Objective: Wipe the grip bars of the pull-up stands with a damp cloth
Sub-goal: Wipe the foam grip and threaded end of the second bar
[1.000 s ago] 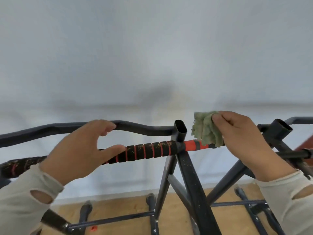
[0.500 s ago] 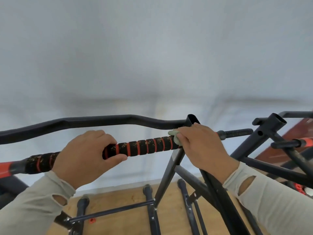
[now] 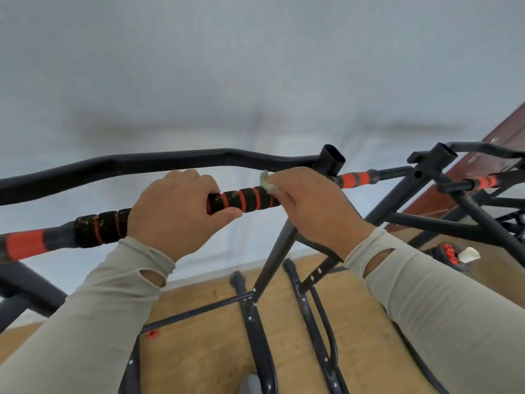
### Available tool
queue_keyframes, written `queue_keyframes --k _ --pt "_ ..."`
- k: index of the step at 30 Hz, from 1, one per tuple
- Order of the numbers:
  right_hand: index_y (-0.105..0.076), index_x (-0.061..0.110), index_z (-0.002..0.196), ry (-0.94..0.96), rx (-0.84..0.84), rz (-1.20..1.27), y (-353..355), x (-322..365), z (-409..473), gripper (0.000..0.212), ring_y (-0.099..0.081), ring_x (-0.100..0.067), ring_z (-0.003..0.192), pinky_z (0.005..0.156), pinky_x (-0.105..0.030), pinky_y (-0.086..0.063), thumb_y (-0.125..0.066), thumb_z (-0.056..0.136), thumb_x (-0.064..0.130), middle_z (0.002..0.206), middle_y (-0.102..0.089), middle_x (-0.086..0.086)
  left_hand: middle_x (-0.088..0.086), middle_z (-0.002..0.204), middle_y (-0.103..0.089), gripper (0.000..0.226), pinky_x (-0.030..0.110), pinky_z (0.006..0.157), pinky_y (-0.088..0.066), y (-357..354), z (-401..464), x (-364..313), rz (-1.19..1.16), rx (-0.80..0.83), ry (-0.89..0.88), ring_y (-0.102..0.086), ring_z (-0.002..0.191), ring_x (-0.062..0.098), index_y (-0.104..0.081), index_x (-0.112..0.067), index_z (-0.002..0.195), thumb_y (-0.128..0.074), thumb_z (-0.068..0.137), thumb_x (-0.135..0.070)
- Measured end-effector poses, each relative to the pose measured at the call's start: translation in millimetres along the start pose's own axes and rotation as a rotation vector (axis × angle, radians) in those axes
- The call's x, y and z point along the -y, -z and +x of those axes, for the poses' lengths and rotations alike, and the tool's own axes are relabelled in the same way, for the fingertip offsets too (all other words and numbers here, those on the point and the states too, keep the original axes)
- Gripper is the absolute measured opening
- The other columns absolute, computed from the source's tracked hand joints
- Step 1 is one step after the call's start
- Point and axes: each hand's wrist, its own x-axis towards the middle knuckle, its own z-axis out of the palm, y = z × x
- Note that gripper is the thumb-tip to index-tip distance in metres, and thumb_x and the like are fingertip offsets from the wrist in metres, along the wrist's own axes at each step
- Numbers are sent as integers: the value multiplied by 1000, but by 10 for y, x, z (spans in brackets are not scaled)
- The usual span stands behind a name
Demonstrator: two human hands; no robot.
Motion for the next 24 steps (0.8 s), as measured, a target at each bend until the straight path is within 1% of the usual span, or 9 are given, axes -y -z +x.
queue_keyframes --k 3,5,7,9,12,14,18,21,24 --pt "-48 30 87 -115 -7 -214 113 -363 -56 25 -59 -21 73 69 -44 -61 -57 102 12 74 -59 4 -10 77 -52 51 29 65 -44 -9 -4 1 10 6 -9 -52 73 13 -61 -33 94 -44 84 -80" --pt "-53 28 90 -204 14 -250 129 -437 -69 19 -59 -23 73 70 -43 -60 -56 103 15 75 -60 2 -9 78 -53 51 28 65 -41 -19 -5 6 11 -1 -14 -53 74 13 -62 -33 96 -44 84 -79" --pt "-58 25 96 -289 9 -173 74 -435 -28 17 -61 -23 77 73 -40 -57 -47 108 28 79 -63 1 -9 77 -52 52 28 65 -43 -35 -3 17 18 -3 -18 -53 73 13 -61 -33 96 -44 84 -79" --pt "-63 22 99 -412 -38 -73 -8 -343 3 33 -61 -19 75 70 -35 -54 -37 110 40 77 -63 3 -9 78 -52 52 28 66 -43 -41 -10 24 21 -2 -21 -52 74 13 -61 -33 97 -43 84 -80" --pt "-65 22 105 -477 -91 17 -83 -162 45 37 -64 -18 76 73 -35 -58 -35 109 44 76 -65 3 -11 77 -50 50 28 66 -40 -33 -11 23 14 -21 -30 -51 75 13 -60 -34 95 -42 84 -79" --pt "-66 24 106 -431 -108 72 -125 45 77 32 -65 -17 77 75 -37 -59 -38 109 41 78 -67 4 -12 77 -49 48 28 65 -39 -33 -5 25 10 -27 -33 -50 75 12 -59 -35 93 -43 84 -79" --pt "-61 20 85 -126 -168 127 -272 474 78 23 -58 -23 76 79 -44 -54 -50 105 22 75 -64 1 -14 74 -49 51 28 64 -42 -42 -7 35 23 -46 -42 -50 73 10 -60 -35 90 -38 83 -81" --pt "-70 21 112 56 -174 105 -287 264 -15 16 -65 -21 100 103 -41 -48 -57 103 19 104 -74 4 -15 77 -52 52 26 65 -40 -22 -20 12 18 -36 -24 -51 75 9 -62 -37 95 -39 81 -82" --pt "-61 26 136 24 -78 -196 -148 -286 -109 46 -63 -17 116 110 -37 -46 -69 92 12 119 -73 8 -15 81 -53 52 23 67 -37 2 -14 -9 23 -8 -12 -51 78 8 -61 -38 100 -39 82 -82"
